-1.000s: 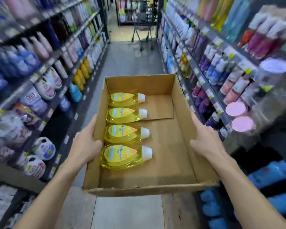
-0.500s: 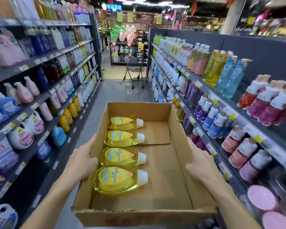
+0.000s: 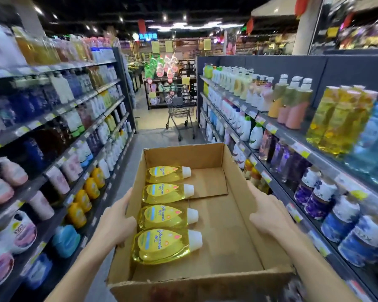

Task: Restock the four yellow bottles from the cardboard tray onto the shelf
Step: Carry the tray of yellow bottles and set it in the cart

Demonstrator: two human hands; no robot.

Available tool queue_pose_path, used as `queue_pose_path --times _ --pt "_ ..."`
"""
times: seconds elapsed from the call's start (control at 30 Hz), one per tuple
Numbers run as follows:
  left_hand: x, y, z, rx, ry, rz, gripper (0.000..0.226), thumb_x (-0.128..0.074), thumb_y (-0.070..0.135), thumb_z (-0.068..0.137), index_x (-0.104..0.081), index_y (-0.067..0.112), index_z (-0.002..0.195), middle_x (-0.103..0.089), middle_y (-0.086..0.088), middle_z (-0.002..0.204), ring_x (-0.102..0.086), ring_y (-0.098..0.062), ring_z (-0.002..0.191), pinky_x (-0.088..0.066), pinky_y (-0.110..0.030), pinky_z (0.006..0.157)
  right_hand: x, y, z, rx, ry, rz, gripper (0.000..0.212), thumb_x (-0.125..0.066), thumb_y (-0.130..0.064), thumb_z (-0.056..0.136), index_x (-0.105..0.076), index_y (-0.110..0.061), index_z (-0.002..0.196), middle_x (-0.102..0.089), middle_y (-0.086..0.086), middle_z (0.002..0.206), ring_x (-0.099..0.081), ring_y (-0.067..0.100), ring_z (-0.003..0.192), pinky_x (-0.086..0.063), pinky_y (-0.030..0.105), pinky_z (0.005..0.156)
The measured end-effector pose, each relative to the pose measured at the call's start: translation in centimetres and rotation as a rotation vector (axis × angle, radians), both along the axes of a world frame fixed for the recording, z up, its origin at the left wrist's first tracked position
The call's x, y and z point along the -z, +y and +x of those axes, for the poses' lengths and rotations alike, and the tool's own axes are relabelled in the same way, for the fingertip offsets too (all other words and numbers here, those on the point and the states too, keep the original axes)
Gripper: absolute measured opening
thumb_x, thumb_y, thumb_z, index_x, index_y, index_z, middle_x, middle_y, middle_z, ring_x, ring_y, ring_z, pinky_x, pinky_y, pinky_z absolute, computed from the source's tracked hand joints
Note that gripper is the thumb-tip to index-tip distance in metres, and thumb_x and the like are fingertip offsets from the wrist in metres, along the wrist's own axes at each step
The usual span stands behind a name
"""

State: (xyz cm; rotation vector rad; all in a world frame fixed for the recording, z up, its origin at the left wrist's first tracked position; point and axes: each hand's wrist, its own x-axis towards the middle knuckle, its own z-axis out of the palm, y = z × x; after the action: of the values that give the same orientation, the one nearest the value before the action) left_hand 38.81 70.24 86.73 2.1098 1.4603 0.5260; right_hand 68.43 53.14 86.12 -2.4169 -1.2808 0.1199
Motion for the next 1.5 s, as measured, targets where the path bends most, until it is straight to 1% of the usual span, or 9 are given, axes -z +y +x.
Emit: queue_pose_path --times 0.13,0.37,0.53,0.7,0.87,1.03,1.17,1.3,1.5 --pt "0.2 9.7 7.1 -0.018 0.008 0.014 0.091 -0.044 0.001 0.072 -0.024 0.043 0.151 -0.061 -0.012 0.134 -0.070 -0.035 0.085 -0.048 -0.029 0.054 0.2 10.0 7.5 -0.006 -0.010 -0.005 0.095 -0.051 -0.005 0.074 -0.010 -0.033 0.155 -0.064 0.014 0.109 -0.059 0.035 0.102 -0.047 0.035 0.072" --pt "-3.3 26.5 18.6 -0.025 -0.001 0.031 0.091 -0.045 -0.001 0.074 -0.024 0.038 0.152 -0.070 -0.016 0.107 -0.056 -0.013 0.044 -0.040 -0.021 0.035 -3.6 27.5 19.4 -0.043 -0.083 0.009 0.097 -0.050 -0.005 0.071 -0.012 -0.034 0.155 -0.053 0.007 0.079 -0.051 0.032 0.074 -0.035 0.033 0.052" --pt "-4.1 39.1 25.2 -0.025 -0.045 0.052 0.089 -0.042 -0.004 0.077 -0.024 0.041 0.152 -0.064 -0.014 0.126 -0.050 -0.012 0.032 -0.038 -0.022 0.030 -4.7 40.5 26.0 -0.081 -0.122 0.071 0.092 -0.046 0.000 0.069 -0.021 -0.040 0.148 -0.042 -0.002 0.065 -0.046 0.025 0.058 -0.026 0.031 0.044" --pt "-3.7 54.6 31.0 -0.021 -0.039 0.056 0.089 -0.041 -0.004 0.076 -0.023 0.042 0.151 -0.052 -0.008 0.143 -0.061 -0.023 0.057 -0.047 -0.027 0.035 -4.5 55.1 31.6 -0.068 -0.073 0.060 0.091 -0.045 0.001 0.073 -0.018 -0.042 0.149 -0.037 -0.004 0.065 -0.039 0.021 0.059 -0.022 0.024 0.047" --pt "-4.5 69.4 36.9 -0.031 -0.020 0.022 0.089 -0.041 -0.002 0.076 -0.022 0.043 0.151 -0.051 -0.011 0.144 -0.061 -0.019 0.057 -0.048 -0.026 0.038 -4.6 70.0 37.9 -0.089 -0.027 0.109 0.095 -0.039 -0.014 0.062 -0.007 -0.059 0.138 -0.062 0.019 0.102 -0.061 0.041 0.084 -0.038 0.034 0.058" --pt "-5.0 82.2 43.6 -0.006 -0.005 0.026 0.089 -0.041 -0.002 0.075 -0.024 0.043 0.150 -0.054 -0.013 0.141 -0.056 -0.018 0.049 -0.044 -0.023 0.033 -6.0 81.8 43.1 -0.105 -0.017 0.098 0.079 -0.046 -0.008 0.071 -0.032 -0.040 0.142 -0.036 -0.008 0.061 -0.041 0.019 0.054 -0.014 0.024 0.047" --pt "-4.4 92.2 50.1 0.023 -0.004 0.064 0.089 -0.041 0.000 0.074 -0.026 0.044 0.150 -0.062 -0.011 0.131 -0.062 -0.029 0.063 -0.053 -0.031 0.046 -3.8 92.7 50.8 -0.079 -0.072 0.128 0.085 -0.039 -0.006 0.063 -0.033 -0.044 0.138 -0.057 0.018 0.092 -0.056 0.037 0.073 -0.021 0.029 0.044" --pt "-4.3 102.3 57.4 0.004 -0.024 0.029 0.091 -0.039 -0.005 0.076 -0.022 0.044 0.150 -0.059 -0.015 0.133 -0.054 -0.021 0.041 -0.049 -0.028 0.034 -2.8 103.8 58.0 -0.063 -0.053 0.094 0.094 -0.045 -0.004 0.066 -0.024 -0.047 0.147 -0.052 -0.001 0.067 -0.049 0.027 0.063 -0.045 0.035 0.058" --pt "-5.5 118.2 67.5 -0.025 -0.020 0.030 0.093 -0.041 -0.006 0.075 -0.022 0.048 0.148 -0.058 -0.011 0.137 -0.051 -0.019 0.046 -0.046 -0.026 0.033 -3.7 120.5 68.6 -0.054 -0.067 0.108 0.083 -0.038 -0.007 0.057 -0.036 -0.043 0.132 -0.056 0.002 0.073 -0.052 0.028 0.066 -0.048 0.036 0.052"
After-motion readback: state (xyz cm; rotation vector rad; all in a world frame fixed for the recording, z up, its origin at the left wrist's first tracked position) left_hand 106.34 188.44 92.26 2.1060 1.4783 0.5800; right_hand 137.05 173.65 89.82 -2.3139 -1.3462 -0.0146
